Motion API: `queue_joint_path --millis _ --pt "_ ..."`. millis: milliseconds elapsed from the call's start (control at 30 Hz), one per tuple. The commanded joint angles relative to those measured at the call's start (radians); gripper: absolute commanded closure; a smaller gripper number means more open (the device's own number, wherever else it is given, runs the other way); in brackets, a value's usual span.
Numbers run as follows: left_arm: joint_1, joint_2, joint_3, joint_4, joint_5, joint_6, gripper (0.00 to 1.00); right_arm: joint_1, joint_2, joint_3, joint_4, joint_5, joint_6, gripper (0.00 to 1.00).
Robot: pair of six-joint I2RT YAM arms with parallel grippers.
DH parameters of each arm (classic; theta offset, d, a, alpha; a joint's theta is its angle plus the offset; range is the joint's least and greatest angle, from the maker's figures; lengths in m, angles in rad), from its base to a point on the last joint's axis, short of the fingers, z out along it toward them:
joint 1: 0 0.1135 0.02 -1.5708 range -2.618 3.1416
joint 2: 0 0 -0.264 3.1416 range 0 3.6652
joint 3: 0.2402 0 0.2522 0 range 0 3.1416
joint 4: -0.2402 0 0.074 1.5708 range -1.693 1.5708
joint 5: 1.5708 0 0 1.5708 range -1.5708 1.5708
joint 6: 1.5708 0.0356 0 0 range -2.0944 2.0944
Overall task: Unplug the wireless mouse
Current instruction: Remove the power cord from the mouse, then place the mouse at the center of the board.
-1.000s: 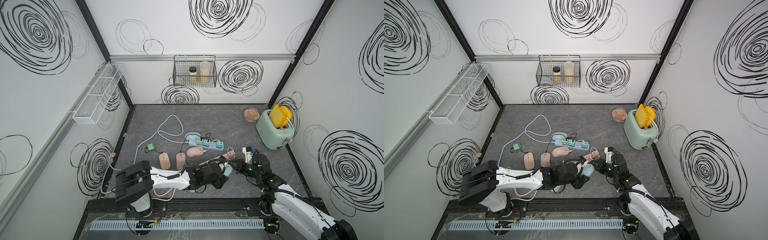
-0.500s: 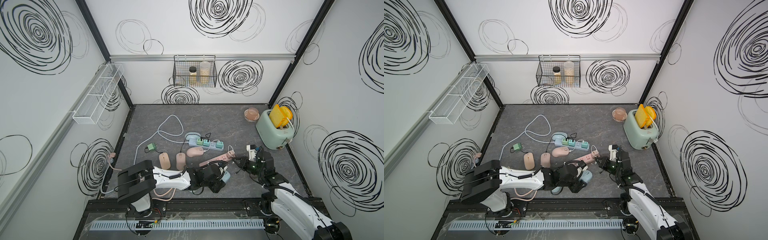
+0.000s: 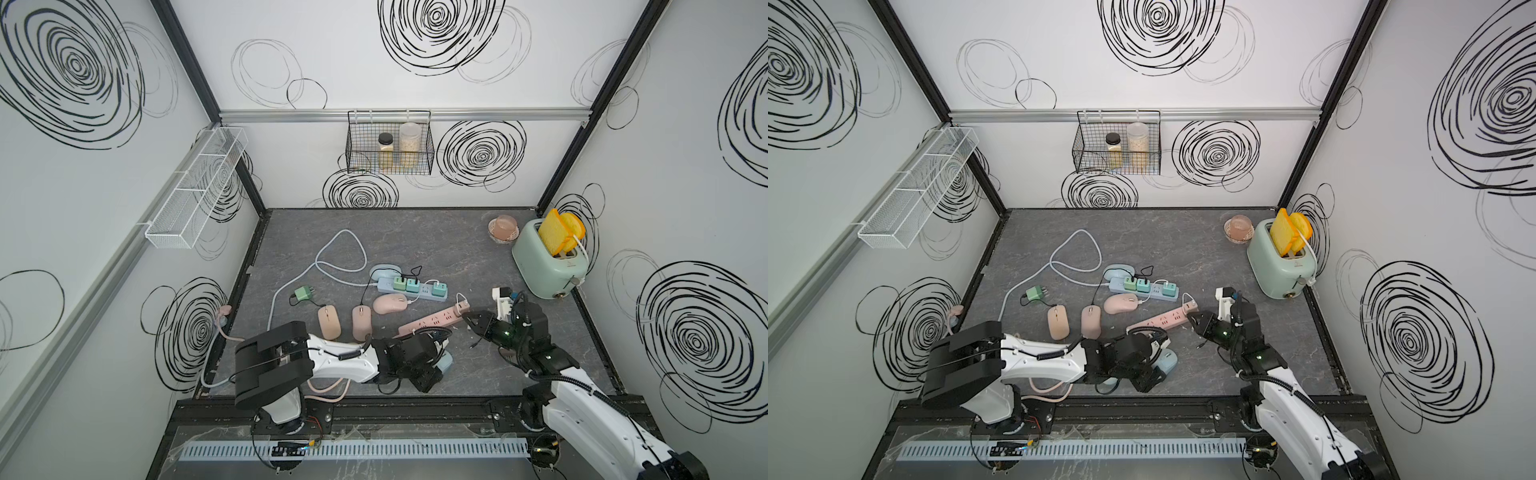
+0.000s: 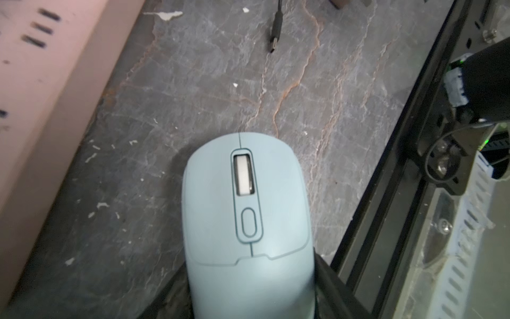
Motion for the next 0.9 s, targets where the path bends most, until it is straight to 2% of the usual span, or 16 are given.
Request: queue_joint_path --millis 0,67,200,267,367,533,600,733,867 --pt "-0.002 0.000 0.019 0.053 0.000 -0.016 0.55 0.010 -0.055 -0.051 -0.053 0.059 -0.006 0.41" --pt "-0.002 -0.013 0.014 0.052 -0.008 -0.022 0.41 0.013 -0.077 -0.053 -0.082 0.076 -0.012 0.29" --pt "-0.001 -0.054 -0.014 0.072 -0.022 -0.036 0.25 0.011 -0.091 -0.017 -0.146 0.097 -0.041 0.18" --pt "0.001 -0.069 -0.024 0.076 -0.029 -0.041 0.20 0.011 -0.089 0.006 -0.172 0.103 -0.060 0.16" --pt "0.004 -0.070 -0.030 0.078 -0.019 -0.043 0.17 0.011 -0.083 0.050 -0.218 0.123 -0.089 0.10" --pt "0.014 -0.107 -0.038 0.081 -0.026 -0.048 0.12 0.011 -0.084 0.131 -0.294 0.161 -0.139 0.09" --pt "0.021 -0.155 -0.036 0.080 -0.048 -0.046 0.01 0.010 -0.086 0.146 -0.304 0.173 -0.150 0.07" --pt "0.057 -0.285 -0.036 0.084 -0.099 -0.035 0.02 0.010 -0.077 0.160 -0.304 0.200 -0.173 0.02" --pt "0.118 -0.353 -0.038 0.116 -0.070 -0.007 0.02 0.011 -0.032 0.187 -0.293 0.220 -0.235 0.02"
